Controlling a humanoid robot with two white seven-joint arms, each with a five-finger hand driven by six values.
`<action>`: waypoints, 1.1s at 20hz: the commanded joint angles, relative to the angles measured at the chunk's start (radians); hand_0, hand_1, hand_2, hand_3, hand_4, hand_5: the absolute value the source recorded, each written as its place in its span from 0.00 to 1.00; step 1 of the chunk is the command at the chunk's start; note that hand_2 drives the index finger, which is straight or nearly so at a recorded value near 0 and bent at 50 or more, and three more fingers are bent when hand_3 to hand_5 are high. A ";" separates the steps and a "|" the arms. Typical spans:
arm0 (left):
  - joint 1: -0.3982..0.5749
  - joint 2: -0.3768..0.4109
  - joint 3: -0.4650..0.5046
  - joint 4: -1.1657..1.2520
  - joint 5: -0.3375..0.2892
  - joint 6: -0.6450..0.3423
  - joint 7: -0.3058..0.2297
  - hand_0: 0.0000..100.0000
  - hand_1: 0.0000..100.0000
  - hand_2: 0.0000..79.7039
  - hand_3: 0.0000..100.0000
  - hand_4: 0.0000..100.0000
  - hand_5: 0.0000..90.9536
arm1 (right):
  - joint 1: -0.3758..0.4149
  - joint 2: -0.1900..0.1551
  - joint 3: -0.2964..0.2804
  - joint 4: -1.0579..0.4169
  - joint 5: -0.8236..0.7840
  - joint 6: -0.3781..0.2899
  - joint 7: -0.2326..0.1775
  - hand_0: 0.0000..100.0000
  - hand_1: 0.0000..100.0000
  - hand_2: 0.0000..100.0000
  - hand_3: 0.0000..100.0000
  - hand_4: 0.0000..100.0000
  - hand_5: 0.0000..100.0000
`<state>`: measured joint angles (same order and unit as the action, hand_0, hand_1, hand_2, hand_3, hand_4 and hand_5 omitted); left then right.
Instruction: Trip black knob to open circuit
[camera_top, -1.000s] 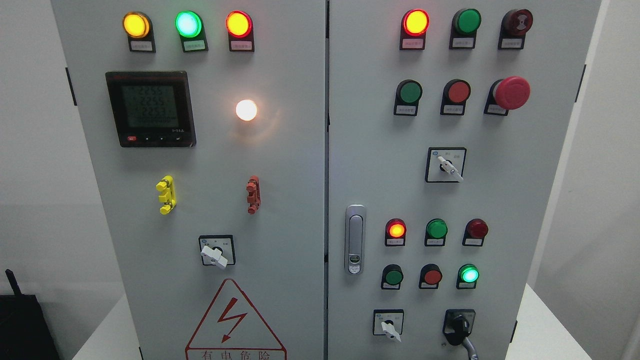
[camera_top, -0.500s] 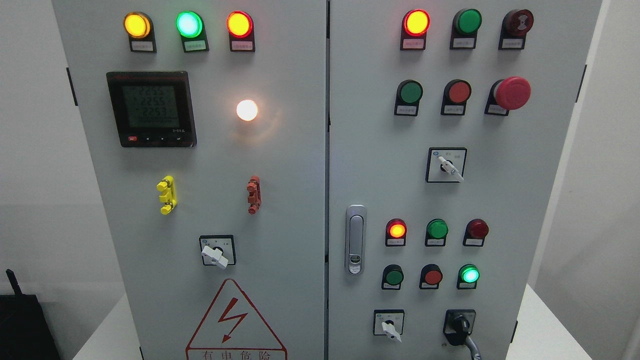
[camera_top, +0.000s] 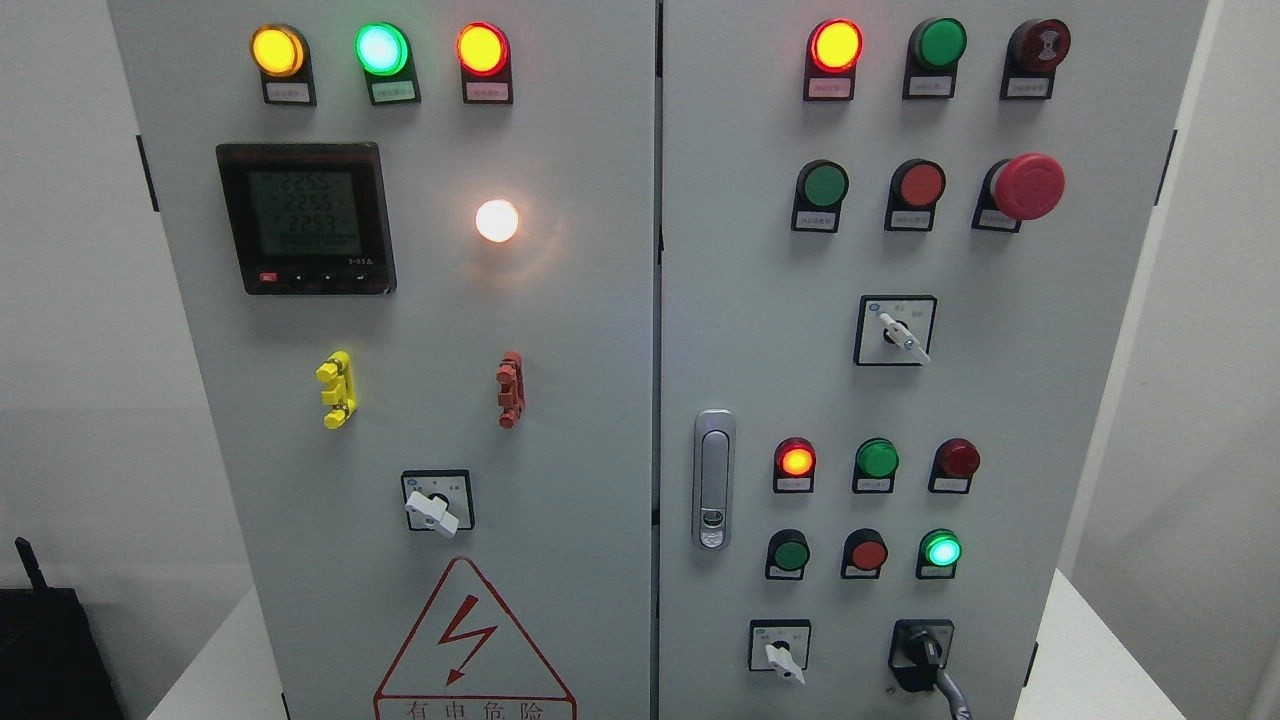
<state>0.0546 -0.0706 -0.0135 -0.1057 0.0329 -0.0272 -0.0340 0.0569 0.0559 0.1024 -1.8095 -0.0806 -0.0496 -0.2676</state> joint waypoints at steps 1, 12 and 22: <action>-0.002 -0.002 0.001 0.000 0.002 -0.002 0.000 0.12 0.39 0.00 0.00 0.00 0.00 | -0.003 -0.005 -0.012 -0.025 -0.002 -0.016 0.005 0.00 0.07 0.05 1.00 1.00 0.96; -0.002 -0.002 0.001 0.000 0.002 -0.002 0.000 0.12 0.39 0.00 0.00 0.00 0.00 | 0.026 -0.001 -0.012 -0.053 -0.021 -0.016 -0.004 0.00 0.07 0.04 1.00 0.98 0.96; -0.002 -0.002 0.001 0.000 0.002 -0.002 0.000 0.12 0.39 0.00 0.00 0.00 0.00 | 0.109 0.010 -0.001 -0.129 -0.021 -0.015 -0.004 0.00 0.06 0.00 0.97 0.79 0.73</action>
<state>0.0546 -0.0705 -0.0135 -0.1057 0.0329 -0.0272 -0.0340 0.1631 0.0600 0.0988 -1.9031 -0.0985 -0.0508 -0.2689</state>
